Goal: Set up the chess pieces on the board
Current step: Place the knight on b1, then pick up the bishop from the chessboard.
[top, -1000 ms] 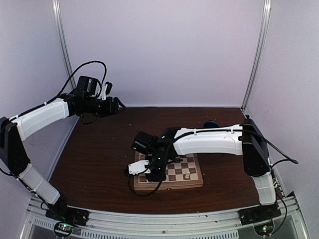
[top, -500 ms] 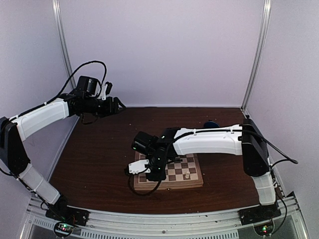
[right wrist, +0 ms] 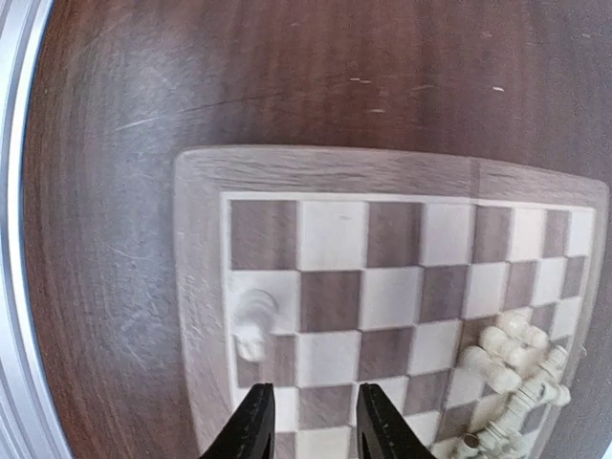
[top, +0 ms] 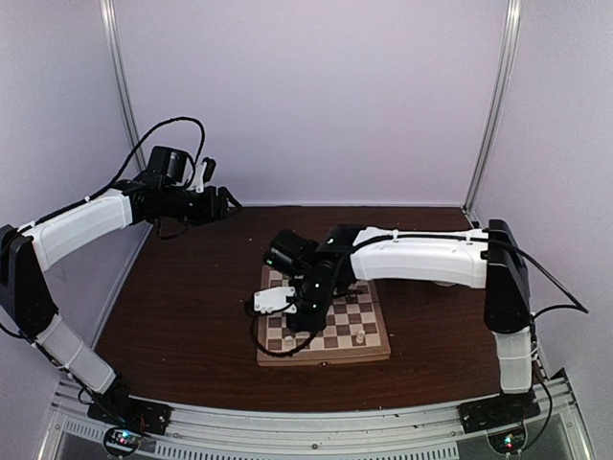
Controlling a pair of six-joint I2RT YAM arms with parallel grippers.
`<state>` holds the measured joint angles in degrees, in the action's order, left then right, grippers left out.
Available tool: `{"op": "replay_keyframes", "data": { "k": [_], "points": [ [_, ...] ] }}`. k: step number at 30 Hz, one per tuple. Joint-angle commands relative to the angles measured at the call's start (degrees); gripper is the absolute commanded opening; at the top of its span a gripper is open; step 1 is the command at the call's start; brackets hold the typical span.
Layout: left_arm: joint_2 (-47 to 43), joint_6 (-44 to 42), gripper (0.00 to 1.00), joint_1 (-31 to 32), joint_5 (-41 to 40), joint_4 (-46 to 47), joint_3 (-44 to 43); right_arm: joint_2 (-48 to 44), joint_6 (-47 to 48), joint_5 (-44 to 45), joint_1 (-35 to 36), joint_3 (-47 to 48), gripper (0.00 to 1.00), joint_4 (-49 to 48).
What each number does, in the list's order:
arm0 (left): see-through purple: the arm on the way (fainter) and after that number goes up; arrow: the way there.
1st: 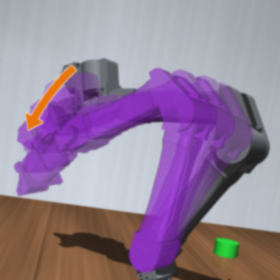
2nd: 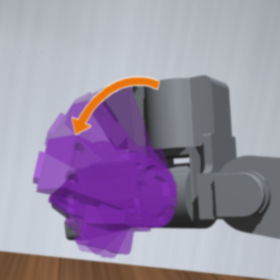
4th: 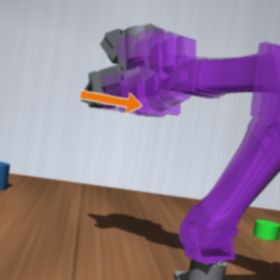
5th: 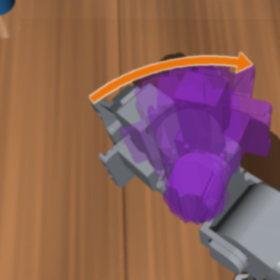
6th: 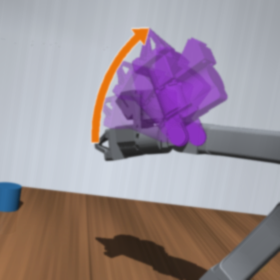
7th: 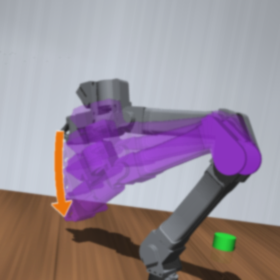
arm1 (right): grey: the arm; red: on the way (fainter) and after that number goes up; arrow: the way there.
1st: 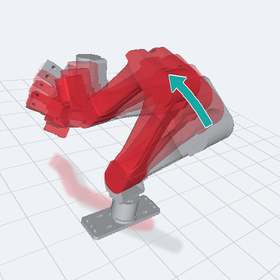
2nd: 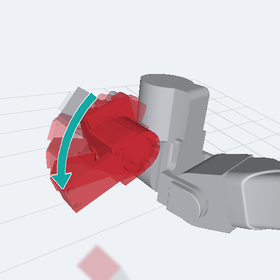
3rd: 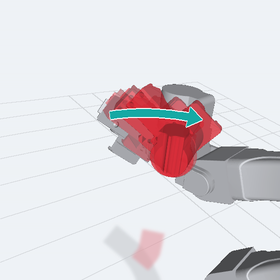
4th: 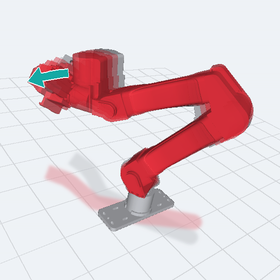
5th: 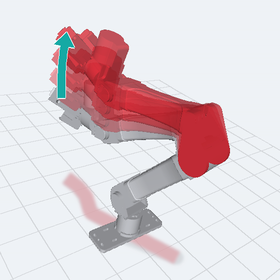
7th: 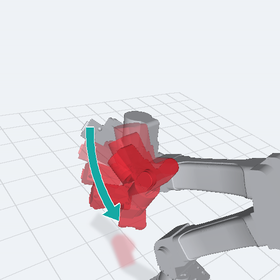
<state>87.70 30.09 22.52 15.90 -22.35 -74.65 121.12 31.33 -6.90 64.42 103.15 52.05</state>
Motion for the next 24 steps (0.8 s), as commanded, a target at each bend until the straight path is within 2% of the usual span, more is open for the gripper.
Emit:
{"op": "replay_keyframes", "data": {
  "k": [1,8,11,15,19,24],
  "points": [
    [-0.1,0.6,0.7,-0.6,1.2,1.9,-1.5,-7.3,-2.5,-0.5,-7.1,1.2,0.32,1.2],
    [0.0,0.9,0.7,-0.6,1.4,2.1,-1.3,-7.7,-4.5,3.6,-18.3,0.1,0.28,0.7],
    [0.0,0.8,0.7,-0.6,1.3,2.2,-1.2,-5.5,-5.3,1.3,-21.6,2.3,0.32,2.6],
    [0.2,0.9,0.7,-0.6,1.4,2.1,-1.2,-1.2,-5.9,-1.0,-23.1,6.1,0.38,7.4],
    [0.2,0.8,0.7,-0.6,1.5,2.1,-1.3,0.3,-6.7,-2.7,-23.6,6.4,0.43,7.6],
    [0.1,0.8,0.7,-0.6,1.5,2.1,-1.3,1.6,-7.2,-5.2,-23.8,6.8,0.44,7.7]
  ]
}}
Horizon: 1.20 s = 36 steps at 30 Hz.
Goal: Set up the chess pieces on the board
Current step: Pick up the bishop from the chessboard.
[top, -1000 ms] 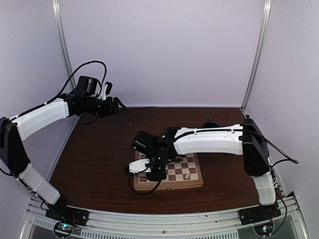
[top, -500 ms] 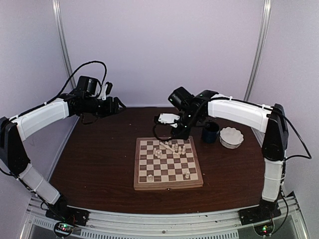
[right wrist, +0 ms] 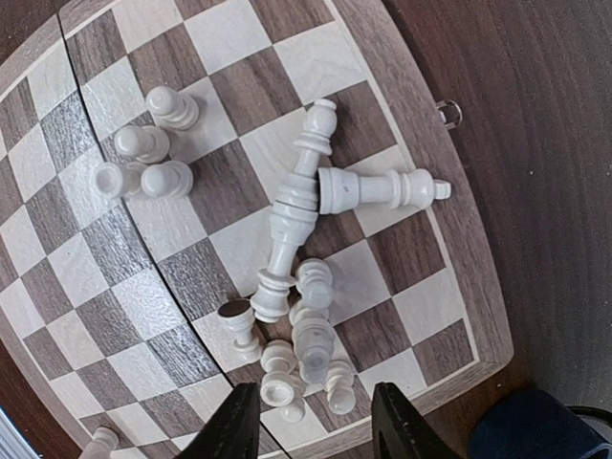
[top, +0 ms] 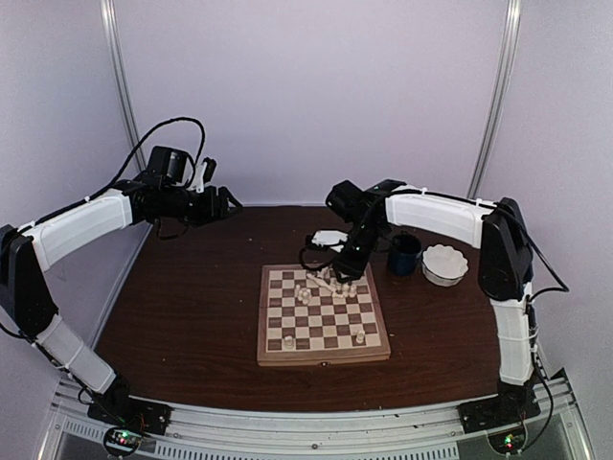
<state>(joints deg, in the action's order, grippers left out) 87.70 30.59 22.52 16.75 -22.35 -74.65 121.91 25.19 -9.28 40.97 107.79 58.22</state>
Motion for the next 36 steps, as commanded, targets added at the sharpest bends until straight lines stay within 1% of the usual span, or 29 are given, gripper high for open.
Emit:
{"op": "replay_keyframes", "data": {
  "k": [1,5,9,15,21,27,36],
  "points": [
    [0.1,0.3,0.7,-0.6,0.8,2.1,-1.3,1.0,-1.1,-3.2,-0.4,2.3,0.43,1.6],
    [0.0,0.3,0.7,-0.6,0.8,2.2,-1.3,2.3,-1.8,-4.1,-0.4,3.0,0.43,1.7],
    [0.0,0.3,0.7,-0.6,0.8,2.1,-1.3,3.4,-2.5,-3.4,-0.5,4.4,0.39,1.6],
    [0.0,0.3,0.7,-0.6,0.9,2.2,-1.3,5.3,-3.0,-3.9,-1.2,6.6,0.31,2.6],
    [0.0,0.3,0.7,-0.6,0.8,2.1,-1.3,5.8,-3.0,-4.4,-1.3,6.6,0.27,2.8],
    [0.1,0.2,0.7,-0.6,0.8,2.2,-1.3,5.8,-3.2,-4.9,-1.4,6.4,0.18,3.0],
    [0.0,0.3,0.7,-0.6,0.7,2.1,-1.3,6.4,-3.2,-5.0,-1.4,6.3,0.19,3.0]
  ]
}}
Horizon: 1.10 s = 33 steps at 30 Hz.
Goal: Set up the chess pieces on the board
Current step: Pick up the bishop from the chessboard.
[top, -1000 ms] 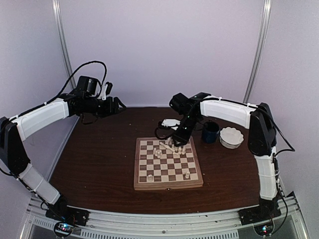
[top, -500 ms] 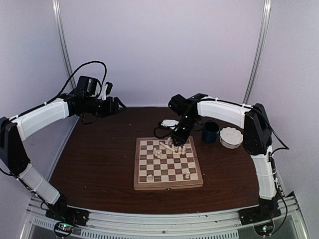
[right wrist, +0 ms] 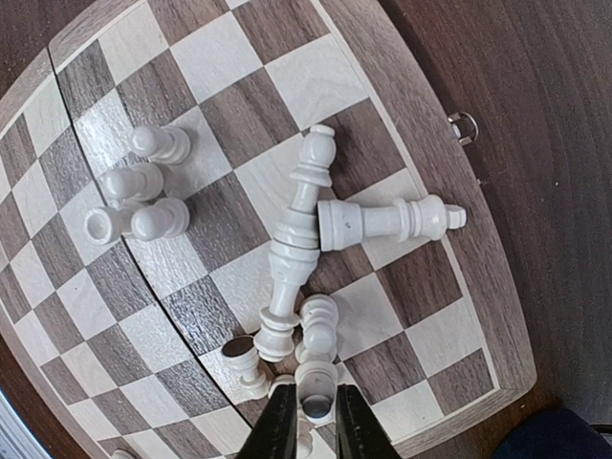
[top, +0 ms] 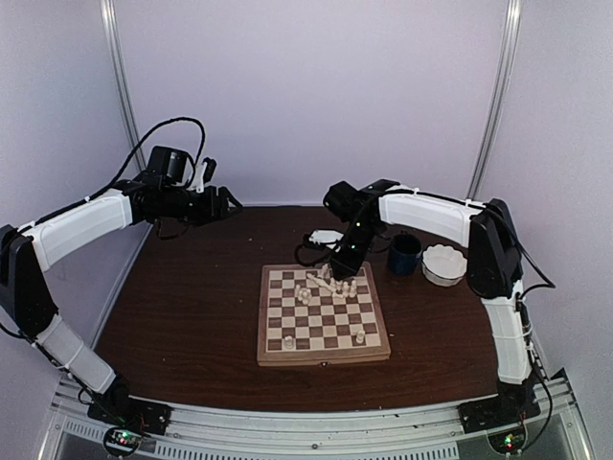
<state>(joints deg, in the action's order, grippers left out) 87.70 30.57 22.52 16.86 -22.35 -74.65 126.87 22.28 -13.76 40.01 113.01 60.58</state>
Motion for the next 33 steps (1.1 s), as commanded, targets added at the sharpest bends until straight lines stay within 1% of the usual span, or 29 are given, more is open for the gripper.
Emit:
{"op": "replay_keyframes", "data": {
  "k": [1,6,10,16,21,26,33],
  "points": [
    [0.0,0.2,0.7,-0.6,0.6,2.2,-1.3,1.5,-0.4,-0.5,-0.5,1.0,0.19,0.7],
    [0.0,0.3,0.7,-0.6,0.6,2.2,-1.3,1.9,-0.4,-0.2,-0.4,1.0,0.18,0.8],
    [0.0,0.3,0.7,-0.6,0.6,2.2,-1.3,1.8,-0.4,-0.1,-0.5,1.2,0.13,0.9],
    [0.0,0.3,0.7,-0.6,0.6,2.1,-1.3,0.7,-0.3,0.6,-0.4,1.3,0.09,1.5],
    [0.0,0.3,0.7,-0.6,0.6,2.2,-1.3,-4.0,0.1,2.4,-0.4,0.0,0.07,0.9],
    [0.2,0.4,0.69,-0.6,0.8,2.1,-1.2,-9.0,0.7,3.9,-0.4,-3.4,0.07,-0.5],
    [0.5,0.5,0.7,-0.6,0.9,2.2,-1.2,-15.8,2.2,0.4,0.7,-9.5,0.07,-1.4]
  ]
}}
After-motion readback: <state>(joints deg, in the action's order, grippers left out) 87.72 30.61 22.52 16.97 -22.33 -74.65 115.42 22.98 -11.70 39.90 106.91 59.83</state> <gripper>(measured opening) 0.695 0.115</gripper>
